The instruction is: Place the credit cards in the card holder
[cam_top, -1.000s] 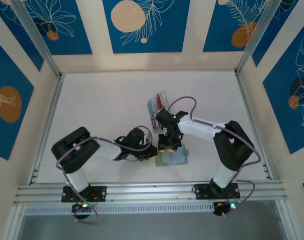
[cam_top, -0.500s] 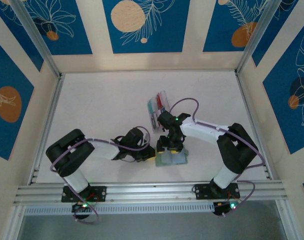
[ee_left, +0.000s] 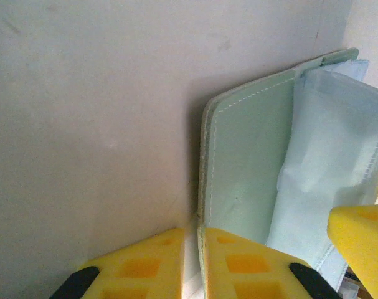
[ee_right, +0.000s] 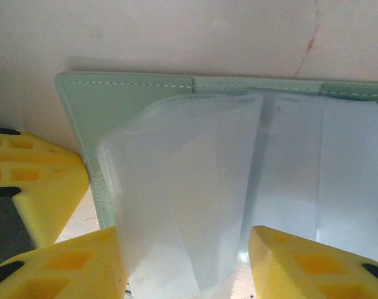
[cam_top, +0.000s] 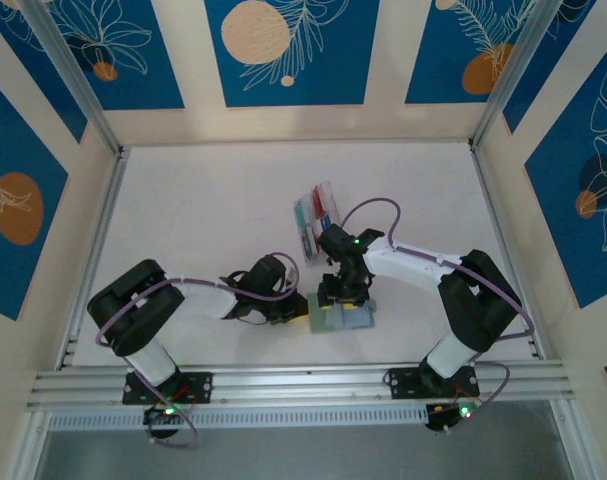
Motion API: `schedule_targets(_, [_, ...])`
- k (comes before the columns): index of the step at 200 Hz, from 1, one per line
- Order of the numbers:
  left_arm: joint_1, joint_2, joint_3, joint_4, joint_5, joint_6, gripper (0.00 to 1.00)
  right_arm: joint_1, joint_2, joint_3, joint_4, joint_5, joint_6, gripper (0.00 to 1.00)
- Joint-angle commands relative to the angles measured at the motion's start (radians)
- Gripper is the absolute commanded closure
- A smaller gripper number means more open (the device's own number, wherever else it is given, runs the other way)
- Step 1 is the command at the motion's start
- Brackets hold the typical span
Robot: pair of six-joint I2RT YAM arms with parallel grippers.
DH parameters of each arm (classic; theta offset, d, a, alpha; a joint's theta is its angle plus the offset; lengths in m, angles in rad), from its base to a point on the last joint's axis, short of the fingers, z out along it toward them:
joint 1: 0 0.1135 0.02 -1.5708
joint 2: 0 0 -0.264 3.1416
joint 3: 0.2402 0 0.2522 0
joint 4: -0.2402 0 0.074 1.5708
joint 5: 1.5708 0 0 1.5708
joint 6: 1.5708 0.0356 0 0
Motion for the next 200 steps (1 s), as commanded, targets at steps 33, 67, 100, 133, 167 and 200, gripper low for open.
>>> schedule_targets(33, [0.024, -0.024, 0.015, -0.146, -0.011, 0.037, 0.84, 0.006, -0.012, -0.035, -0.024, 0.018, 0.016, 0.56])
schedule_targets(67, [0.029, -0.064, 0.059, -0.239, -0.024, 0.090, 0.82, 0.005, -0.018, -0.046, -0.021, 0.017, 0.014, 0.59])
schedule_targets(100, [0.024, -0.128, 0.120, -0.371, -0.058, 0.159, 0.78, -0.007, -0.019, -0.055, 0.010, -0.038, 0.007, 0.54])
schedule_targets(133, [0.021, -0.161, 0.154, -0.432, -0.073, 0.186, 0.76, -0.009, -0.049, -0.050, 0.001, -0.050, 0.006, 0.47])
schedule_targets(167, [0.020, -0.145, 0.156, -0.415, -0.062, 0.183, 0.76, -0.010, -0.066, -0.042, -0.027, -0.031, -0.002, 0.43])
schedule_targets(200, [0.020, -0.142, 0.160, -0.408, -0.056, 0.184, 0.75, -0.010, -0.076, -0.041, -0.039, -0.029, -0.003, 0.39])
